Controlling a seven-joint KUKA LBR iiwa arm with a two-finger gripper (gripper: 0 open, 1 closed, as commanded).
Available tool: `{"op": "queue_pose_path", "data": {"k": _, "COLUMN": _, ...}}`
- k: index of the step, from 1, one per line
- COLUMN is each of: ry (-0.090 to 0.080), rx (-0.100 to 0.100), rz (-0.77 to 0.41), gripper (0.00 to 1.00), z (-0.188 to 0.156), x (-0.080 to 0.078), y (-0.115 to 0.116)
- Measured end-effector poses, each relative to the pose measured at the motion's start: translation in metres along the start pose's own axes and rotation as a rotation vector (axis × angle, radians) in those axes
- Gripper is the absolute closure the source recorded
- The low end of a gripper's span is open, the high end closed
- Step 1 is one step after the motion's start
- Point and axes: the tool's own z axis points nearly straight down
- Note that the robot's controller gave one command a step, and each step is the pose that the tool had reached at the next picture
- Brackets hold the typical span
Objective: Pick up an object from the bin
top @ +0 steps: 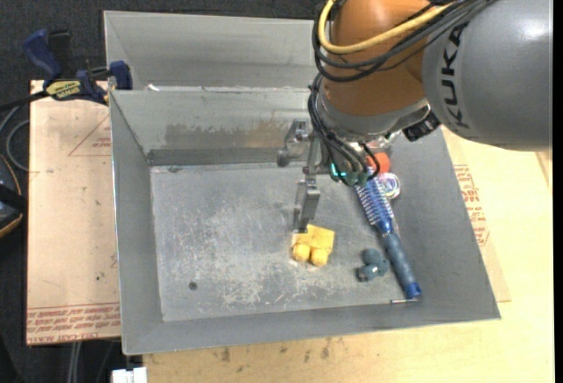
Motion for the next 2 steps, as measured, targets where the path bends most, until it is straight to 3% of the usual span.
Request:
{"op": "queue_pose_path", "data": {"k": 1, "ry": 0.005, "rx": 0.001, "rz": 0.055, "gripper": 0.00, "z": 0.118, "x": 0.055, "y": -0.032}}
{"op": "queue_pose_path", "data": {"k": 2, "ry": -0.007, "rx": -0.001, "rz": 0.125, "gripper": 0.00, "z": 0.160, "x": 0.031, "y": -0.079}}
